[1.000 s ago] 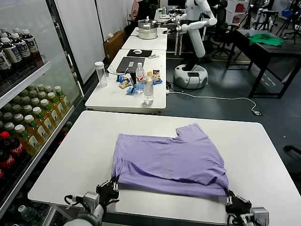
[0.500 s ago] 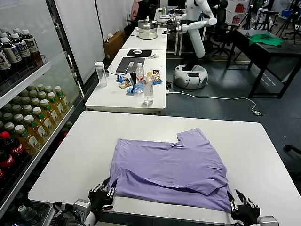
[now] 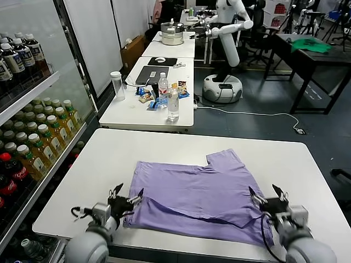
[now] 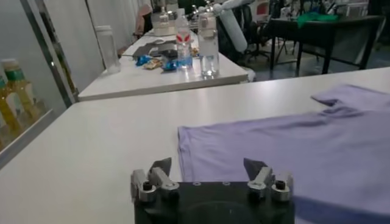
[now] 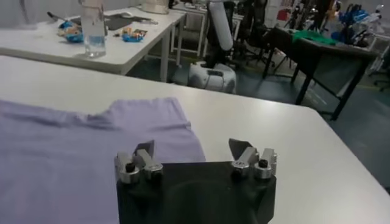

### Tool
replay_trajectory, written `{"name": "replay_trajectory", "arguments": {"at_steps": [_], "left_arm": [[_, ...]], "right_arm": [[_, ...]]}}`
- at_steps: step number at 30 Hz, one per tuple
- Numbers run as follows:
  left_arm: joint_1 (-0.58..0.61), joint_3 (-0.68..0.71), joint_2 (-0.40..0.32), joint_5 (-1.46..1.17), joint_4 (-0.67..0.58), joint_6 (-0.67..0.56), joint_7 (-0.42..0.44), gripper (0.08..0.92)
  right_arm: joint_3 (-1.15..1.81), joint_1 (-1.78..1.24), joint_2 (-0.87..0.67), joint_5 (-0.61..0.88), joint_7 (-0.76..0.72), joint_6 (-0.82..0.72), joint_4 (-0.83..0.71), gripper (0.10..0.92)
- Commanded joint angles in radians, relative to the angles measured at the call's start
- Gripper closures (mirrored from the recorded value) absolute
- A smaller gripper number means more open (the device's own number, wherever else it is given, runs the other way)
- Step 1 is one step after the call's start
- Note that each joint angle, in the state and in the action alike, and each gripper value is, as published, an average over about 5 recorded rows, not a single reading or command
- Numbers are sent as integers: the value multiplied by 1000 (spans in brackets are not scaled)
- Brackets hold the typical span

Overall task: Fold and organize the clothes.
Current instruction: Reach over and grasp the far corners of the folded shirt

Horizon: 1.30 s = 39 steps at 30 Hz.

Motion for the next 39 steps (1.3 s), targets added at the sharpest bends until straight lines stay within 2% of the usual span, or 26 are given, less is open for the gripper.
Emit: {"name": "replay_trajectory", "arguments": {"at_steps": [1,6,11,29,31,34,39], "left_arm": [[-325,114,-5,-39,258,2,-8,178],[-432,161,-36,-32,384,4,-23,177],[-483,185,-54,-31,464,6,-25,177],[-454,207,-45,-89,482,8,-25,177],[-449,206,-44,-91,478,8,-26,177],[-438,206,-43,-93,470,8,-26,228],[-421,203,-46,-107,462,8,-25,380]], "right_arm": [[-217,453,-18,92,21,-7,-368,203],[-263,528,12,100,21,-7,-485,203],[-285,578,44,99,16,-7,-588,203],[-326,641,119,93,-17,-8,-761,204],[-328,636,118,94,-23,-8,-763,222],[-330,627,117,97,-29,-8,-756,292],[-329,608,109,108,-37,-8,-729,438]]}}
